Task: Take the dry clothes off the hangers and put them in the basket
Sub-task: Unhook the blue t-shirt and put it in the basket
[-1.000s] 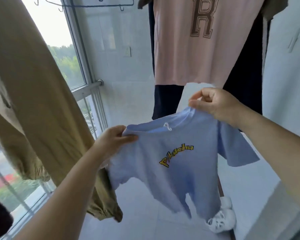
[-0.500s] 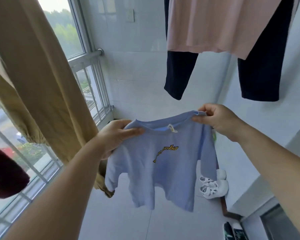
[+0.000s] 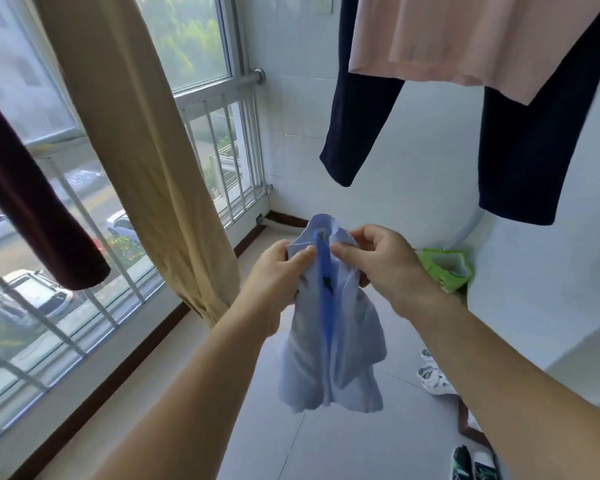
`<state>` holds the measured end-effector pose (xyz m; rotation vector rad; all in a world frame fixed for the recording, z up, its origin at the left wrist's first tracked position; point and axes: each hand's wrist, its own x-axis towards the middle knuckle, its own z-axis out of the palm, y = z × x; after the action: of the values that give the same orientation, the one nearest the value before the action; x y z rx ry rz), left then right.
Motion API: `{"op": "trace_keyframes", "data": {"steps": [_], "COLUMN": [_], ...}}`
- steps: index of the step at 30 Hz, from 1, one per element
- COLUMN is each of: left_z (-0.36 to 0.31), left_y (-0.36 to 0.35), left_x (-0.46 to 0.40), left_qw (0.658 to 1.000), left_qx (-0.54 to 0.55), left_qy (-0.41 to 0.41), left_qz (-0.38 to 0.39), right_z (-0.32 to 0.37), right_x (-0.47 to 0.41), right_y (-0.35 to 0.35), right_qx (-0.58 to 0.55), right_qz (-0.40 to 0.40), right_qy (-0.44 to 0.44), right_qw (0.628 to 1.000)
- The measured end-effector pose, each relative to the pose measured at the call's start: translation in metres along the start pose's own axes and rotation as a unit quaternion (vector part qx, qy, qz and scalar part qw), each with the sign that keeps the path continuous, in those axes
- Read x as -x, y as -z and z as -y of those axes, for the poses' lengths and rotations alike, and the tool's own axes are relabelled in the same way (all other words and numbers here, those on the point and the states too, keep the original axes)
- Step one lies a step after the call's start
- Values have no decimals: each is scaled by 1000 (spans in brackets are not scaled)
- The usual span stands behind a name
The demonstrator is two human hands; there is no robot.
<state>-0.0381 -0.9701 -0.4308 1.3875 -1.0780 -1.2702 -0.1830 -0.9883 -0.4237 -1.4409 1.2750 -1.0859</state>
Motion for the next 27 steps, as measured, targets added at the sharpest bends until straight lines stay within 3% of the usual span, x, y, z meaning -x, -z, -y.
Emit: {"op": "trace_keyframes", "data": {"steps": [6, 11, 15, 18, 20, 23, 27], "left_z": [-2, 2, 16, 35, 43, 49, 49], "left_y": [-26, -29, -21, -3, 13, 31, 46], "left_x": [51, 88, 105, 111, 117, 128, 152], "left_qw": [999, 998, 992, 967, 972, 990, 996], "left_qx": [54, 62, -57, -165, -167, -117, -43], "left_qy": [-5, -11, -70, -99, -92, -74, -71], "left_qz": [6, -13, -88, -169, -134, -19, -9], "right_z": [-3, -3, 1, 7, 10, 12, 3], "right_x": [41, 67, 80, 92, 102, 112, 114], "right_y": [9, 17, 20, 18, 16, 13, 7], "right_qx": [-44, 99, 95, 74, 52, 19, 10], "right_qz": [120, 156, 168, 233, 279, 308, 363], "right_qy": [20, 83, 107, 105, 107, 101, 48], "right_qw": [992, 979, 975, 964, 953, 946, 930]}}
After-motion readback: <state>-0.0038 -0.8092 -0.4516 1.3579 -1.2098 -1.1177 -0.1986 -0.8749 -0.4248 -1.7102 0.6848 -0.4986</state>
